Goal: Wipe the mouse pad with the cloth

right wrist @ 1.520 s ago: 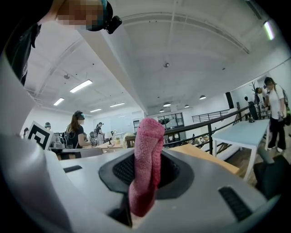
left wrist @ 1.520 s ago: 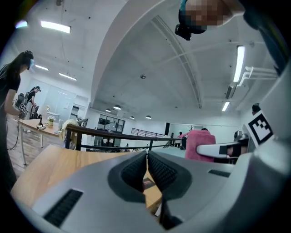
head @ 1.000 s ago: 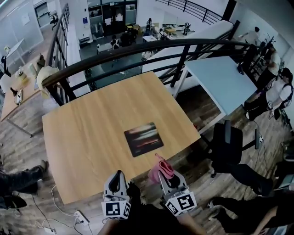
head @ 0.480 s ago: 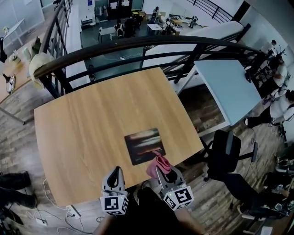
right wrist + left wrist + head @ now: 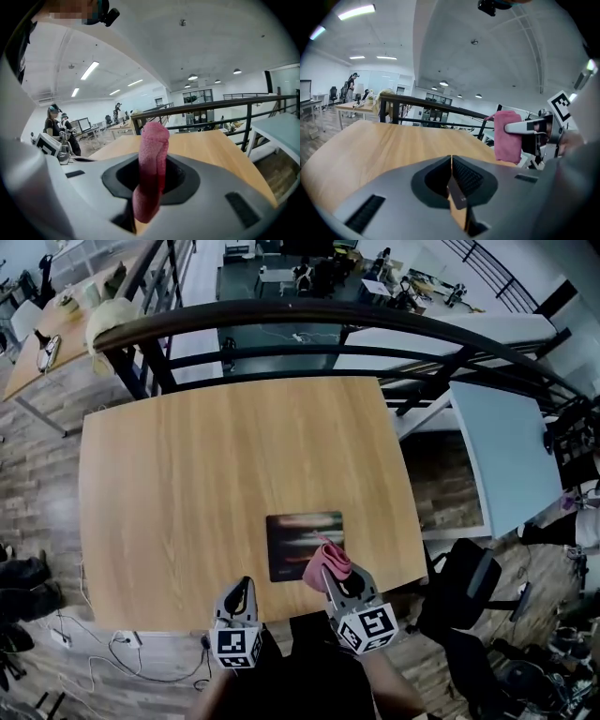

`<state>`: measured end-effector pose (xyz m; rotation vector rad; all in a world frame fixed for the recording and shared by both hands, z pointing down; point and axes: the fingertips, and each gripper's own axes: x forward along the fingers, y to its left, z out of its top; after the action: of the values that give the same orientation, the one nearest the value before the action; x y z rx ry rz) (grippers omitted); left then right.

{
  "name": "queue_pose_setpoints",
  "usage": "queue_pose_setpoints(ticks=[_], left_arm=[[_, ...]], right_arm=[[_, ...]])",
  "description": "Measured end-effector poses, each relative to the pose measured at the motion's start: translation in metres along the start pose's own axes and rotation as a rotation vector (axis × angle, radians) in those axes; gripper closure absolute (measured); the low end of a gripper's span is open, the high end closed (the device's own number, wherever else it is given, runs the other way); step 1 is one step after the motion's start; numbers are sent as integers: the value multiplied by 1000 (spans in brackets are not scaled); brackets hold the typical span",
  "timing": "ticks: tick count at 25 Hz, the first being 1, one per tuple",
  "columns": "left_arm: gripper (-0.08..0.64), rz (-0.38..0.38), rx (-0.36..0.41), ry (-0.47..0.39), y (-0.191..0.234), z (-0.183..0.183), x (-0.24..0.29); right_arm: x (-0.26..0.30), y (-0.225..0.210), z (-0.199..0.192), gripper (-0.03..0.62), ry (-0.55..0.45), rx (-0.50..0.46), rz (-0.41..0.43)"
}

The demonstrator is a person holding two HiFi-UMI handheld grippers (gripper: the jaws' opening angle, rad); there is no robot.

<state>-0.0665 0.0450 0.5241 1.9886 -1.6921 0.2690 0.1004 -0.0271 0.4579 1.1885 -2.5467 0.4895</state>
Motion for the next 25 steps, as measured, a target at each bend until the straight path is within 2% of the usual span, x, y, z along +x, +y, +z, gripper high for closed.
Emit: queue_pose_setpoints(ticks=[3,8,13,18,21,25], left_arm=[[532,26,-14,57,-8,-24,22],[534,29,-62,205,-21,-77,55],[533,67,-108,256,-21,-107,83],[533,57,-149,300,-15,-130,100],[533,51,-190,326,-11,-142,105],[534,31,-239,333,-9,-144,113]], right_arm=[[26,-11,-13,496,48,-1,76],[62,-16,-46,495,150,23,185],[105,-14,-69,495,222,68,271],[154,-6,-85,495,251,119,309],[182,2,-108,495,314,161,324],[202,8,-141,495,407,164,325]])
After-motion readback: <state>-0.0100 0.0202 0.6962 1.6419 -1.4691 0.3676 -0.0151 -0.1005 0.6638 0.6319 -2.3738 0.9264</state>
